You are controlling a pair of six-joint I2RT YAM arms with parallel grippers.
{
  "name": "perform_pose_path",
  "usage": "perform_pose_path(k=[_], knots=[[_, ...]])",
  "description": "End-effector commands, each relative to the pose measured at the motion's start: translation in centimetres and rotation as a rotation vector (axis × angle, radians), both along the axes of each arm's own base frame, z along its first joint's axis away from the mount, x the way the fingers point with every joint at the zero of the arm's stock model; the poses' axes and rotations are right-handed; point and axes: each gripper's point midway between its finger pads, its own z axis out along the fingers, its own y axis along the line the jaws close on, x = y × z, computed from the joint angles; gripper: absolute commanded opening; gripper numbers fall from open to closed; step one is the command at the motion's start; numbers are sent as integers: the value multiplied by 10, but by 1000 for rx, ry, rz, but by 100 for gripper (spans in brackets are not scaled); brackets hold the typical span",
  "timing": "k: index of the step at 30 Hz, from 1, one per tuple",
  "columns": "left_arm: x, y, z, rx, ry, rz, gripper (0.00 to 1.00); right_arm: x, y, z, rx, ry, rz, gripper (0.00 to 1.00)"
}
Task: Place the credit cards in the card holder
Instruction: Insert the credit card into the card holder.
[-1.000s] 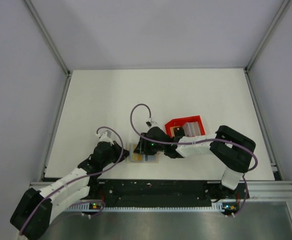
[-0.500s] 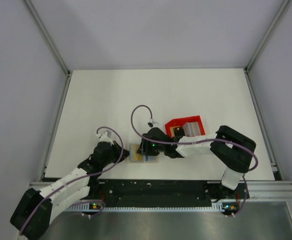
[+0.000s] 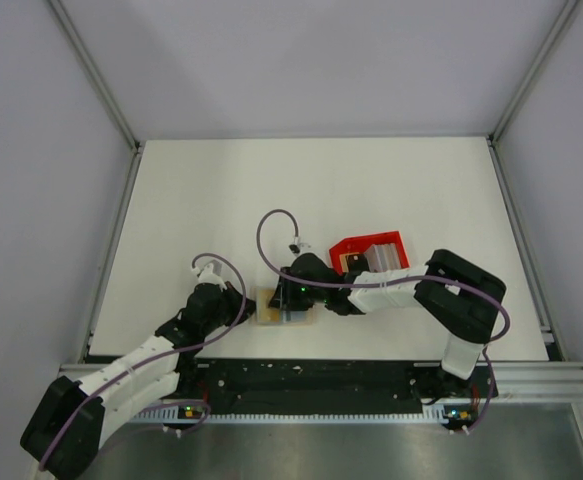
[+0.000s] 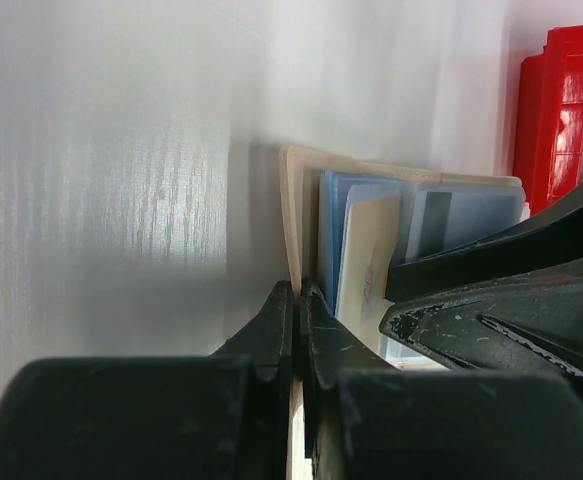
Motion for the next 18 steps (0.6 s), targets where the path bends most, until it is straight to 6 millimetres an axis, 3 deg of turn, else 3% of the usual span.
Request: perform_pose_path(k=[1,10,18], knots=[[0,-3,1,-16,-20,-12,0,-4,26,29,121,-26,69,34],[0,-2,1,-16,-18,-9,0,-2,24,31,108,-38,60,33],[6,-1,8,-5,-29,3,0,20,-8,38,-25,-137,-15,43]])
